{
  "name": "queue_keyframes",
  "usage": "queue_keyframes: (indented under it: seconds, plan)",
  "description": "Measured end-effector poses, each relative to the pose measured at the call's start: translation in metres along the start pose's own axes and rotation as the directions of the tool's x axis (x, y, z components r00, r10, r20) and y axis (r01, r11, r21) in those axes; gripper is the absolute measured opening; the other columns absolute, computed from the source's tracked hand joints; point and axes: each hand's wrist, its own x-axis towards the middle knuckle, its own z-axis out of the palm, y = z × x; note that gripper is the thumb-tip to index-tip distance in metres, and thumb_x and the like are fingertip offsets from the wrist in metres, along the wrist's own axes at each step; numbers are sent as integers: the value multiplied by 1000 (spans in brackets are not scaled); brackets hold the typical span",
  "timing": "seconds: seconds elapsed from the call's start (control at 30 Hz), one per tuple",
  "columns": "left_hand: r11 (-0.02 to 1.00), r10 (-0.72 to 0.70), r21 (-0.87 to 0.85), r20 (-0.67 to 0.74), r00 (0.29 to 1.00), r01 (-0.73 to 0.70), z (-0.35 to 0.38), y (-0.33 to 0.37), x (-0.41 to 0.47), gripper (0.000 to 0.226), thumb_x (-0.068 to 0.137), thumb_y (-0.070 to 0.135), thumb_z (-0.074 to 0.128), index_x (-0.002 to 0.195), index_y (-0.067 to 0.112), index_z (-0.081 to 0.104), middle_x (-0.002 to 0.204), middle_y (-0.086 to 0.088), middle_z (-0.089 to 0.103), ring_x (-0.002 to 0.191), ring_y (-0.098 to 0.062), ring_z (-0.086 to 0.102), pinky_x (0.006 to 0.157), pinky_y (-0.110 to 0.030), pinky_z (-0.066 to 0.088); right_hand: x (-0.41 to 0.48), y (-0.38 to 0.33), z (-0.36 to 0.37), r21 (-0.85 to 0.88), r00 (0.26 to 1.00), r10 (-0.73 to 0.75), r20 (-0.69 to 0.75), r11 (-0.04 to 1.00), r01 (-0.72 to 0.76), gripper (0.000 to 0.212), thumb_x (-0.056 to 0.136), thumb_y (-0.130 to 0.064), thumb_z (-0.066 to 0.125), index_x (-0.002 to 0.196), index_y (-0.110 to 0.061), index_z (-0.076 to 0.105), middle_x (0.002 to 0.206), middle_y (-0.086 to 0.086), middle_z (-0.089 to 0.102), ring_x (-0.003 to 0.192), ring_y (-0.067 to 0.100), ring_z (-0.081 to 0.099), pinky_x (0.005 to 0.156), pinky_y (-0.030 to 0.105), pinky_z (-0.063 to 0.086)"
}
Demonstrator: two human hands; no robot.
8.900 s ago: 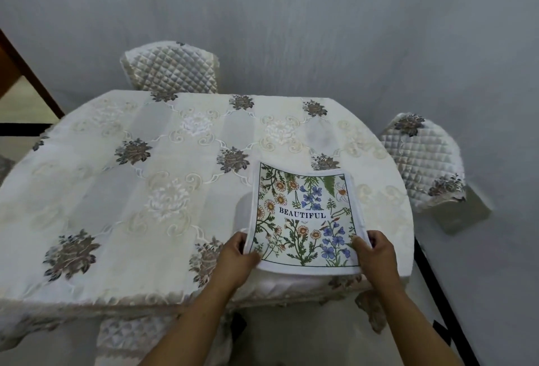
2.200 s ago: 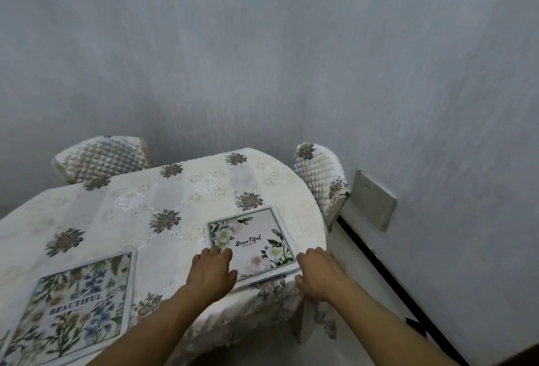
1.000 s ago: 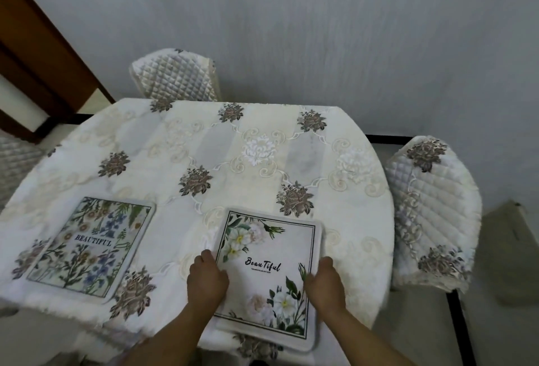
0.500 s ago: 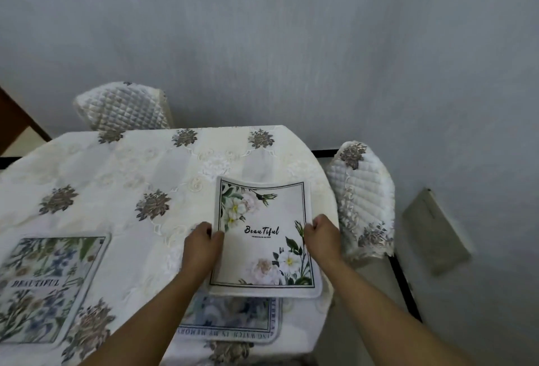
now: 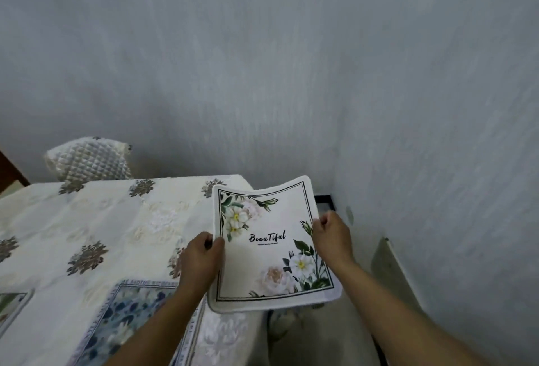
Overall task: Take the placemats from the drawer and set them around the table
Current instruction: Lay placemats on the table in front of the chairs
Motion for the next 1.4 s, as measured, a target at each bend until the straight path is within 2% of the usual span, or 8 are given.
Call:
queue_keyframes:
  seconds: [0.27, 0.53, 0.73, 0.87, 0.97, 1.03, 1.23, 1.4]
  plan:
    - [995, -100, -4, -107, 989, 100, 53, 36, 4, 34, 84, 26, 62, 59, 18, 41, 51, 1, 45, 47, -9, 38, 48, -30, 28, 103, 2, -41, -85, 982, -152, 113, 983, 162, 21, 94, -23, 54, 78, -11, 50, 72, 2, 55, 67, 25, 51, 59, 35, 36]
    - [972, -223, 31, -166, 961, 231, 59, -3, 58, 37, 81, 25, 63, 55, 19, 37, 45, 8, 45, 42, -3, 41, 48, -28, 29, 194, -29, 46, -60, 918, -258, 300, 956, 288, 19, 96, -20, 54, 80, -9, 51, 77, 6, 57, 72, 26, 55, 67, 40, 49]
    - [952, -302, -2, -194, 933, 307, 88, -33, 84, 40, 80, 23, 70, 53, 20, 40, 48, 9, 46, 45, -4, 42, 49, -28, 29, 259, -33, 122, -107, 855, -296, 426, 922, 372, 25, 95, -21, 55, 72, -18, 45, 67, -2, 52, 60, 13, 49, 52, 31, 35]
    - [904, -415, -2, -239, 878, 427, 102, -44, 96, 39, 81, 21, 71, 56, 21, 42, 50, 6, 39, 46, -4, 35, 49, -27, 28, 292, -34, 173, -93, 773, -309, 554, 900, 426, 23, 95, -23, 54, 74, -16, 47, 69, 1, 55, 63, 18, 53, 56, 34, 42]
    - [858, -494, -13, -299, 817, 514, 115, -48, 104, 36, 83, 20, 70, 59, 22, 43, 54, 5, 43, 47, -2, 38, 47, -19, 28, 312, -39, 217, -72, 669, -337, 662, 860, 505, 24, 96, -23, 53, 74, -17, 46, 69, 3, 56, 67, 26, 56, 59, 34, 41]
    - [801, -568, -14, -337, 751, 599, 125, -48, 108, 35, 85, 22, 69, 62, 22, 42, 59, 5, 44, 52, -4, 40, 50, -24, 30, 324, -42, 246, -40, 596, -368, 714, 828, 559, 22, 96, -22, 54, 77, -12, 48, 72, 8, 57, 68, 29, 56, 60, 34, 42]
    - [618, -739, -153, -450, 502, 772, 157, -47, 109, 42, 84, 19, 71, 59, 21, 37, 56, 6, 37, 54, -12, 35, 55, -30, 27, 343, -52, 310, 54, 303, -384, 872, 691, 721, 19, 97, -23, 51, 84, -10, 50, 80, 9, 59, 73, 27, 53, 62, 34, 37]
    - [481, -799, -209, -505, 327, 852, 169, -56, 115, 36, 83, 21, 70, 59, 20, 43, 56, 4, 46, 54, -11, 43, 52, -26, 31, 339, -62, 350, 152, 154, -393, 906, 645, 749, 22, 97, -21, 53, 78, -10, 48, 71, 6, 54, 68, 27, 51, 58, 34, 34]
